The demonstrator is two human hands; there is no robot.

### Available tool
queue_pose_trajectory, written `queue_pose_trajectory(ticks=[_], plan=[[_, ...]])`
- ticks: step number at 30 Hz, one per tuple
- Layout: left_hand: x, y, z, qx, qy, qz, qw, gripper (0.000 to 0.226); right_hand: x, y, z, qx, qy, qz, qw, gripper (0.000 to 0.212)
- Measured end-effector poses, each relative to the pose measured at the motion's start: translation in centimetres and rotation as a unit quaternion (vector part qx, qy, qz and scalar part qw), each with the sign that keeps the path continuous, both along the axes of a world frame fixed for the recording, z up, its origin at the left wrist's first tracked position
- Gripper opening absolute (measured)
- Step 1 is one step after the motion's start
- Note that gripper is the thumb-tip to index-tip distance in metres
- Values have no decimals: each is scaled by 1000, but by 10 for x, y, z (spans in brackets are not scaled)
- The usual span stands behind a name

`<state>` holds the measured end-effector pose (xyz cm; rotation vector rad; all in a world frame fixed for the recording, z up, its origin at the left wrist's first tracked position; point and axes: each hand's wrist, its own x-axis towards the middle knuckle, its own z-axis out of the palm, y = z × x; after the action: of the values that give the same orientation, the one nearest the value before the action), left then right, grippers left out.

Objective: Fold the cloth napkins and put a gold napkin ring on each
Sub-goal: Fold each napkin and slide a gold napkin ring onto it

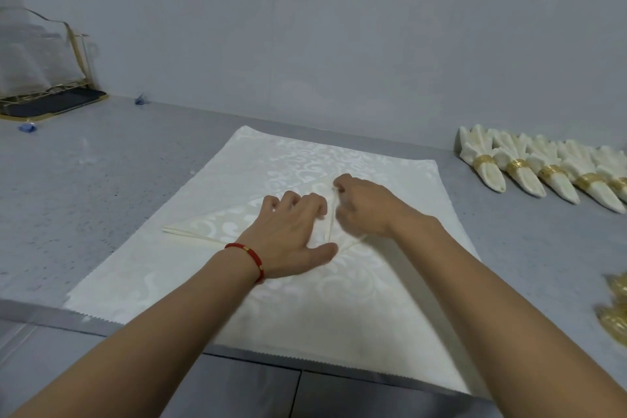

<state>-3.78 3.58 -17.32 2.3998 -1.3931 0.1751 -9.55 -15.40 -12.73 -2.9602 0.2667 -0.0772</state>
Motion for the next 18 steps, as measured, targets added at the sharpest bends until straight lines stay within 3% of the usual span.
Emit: queue_pose_trajectory(ticks=[2, 4, 6, 7, 9, 12, 15, 18], plan=[[3, -1, 1, 19, 5, 6, 1000, 36, -16, 7, -7, -24, -35, 4, 999, 41], [7, -2, -1, 31, 1, 13, 999, 29, -27, 15, -20, -98, -101, 11, 990, 26], [10, -2, -2, 16, 12, 12, 1000, 34, -31, 22, -31, -157, -160, 43, 974, 7], [12, -1, -2, 3, 25, 8, 1000, 41, -31, 23, -35, -141, -184, 51, 971, 1], [11, 2, 1, -33, 77, 3, 996, 48, -33, 27, -32, -60, -180, 53, 980, 12], [5, 3, 7, -58, 115, 4, 992, 33, -41, 31, -26, 41, -134, 20, 990, 38], [2, 4, 10, -92, 161, 12, 983, 21, -48, 38, -37, -1, -129, 3, 992, 55], [4, 8, 19, -104, 203, 17, 973, 24, -49, 40, -47, 15, -157, -13, 987, 60]])
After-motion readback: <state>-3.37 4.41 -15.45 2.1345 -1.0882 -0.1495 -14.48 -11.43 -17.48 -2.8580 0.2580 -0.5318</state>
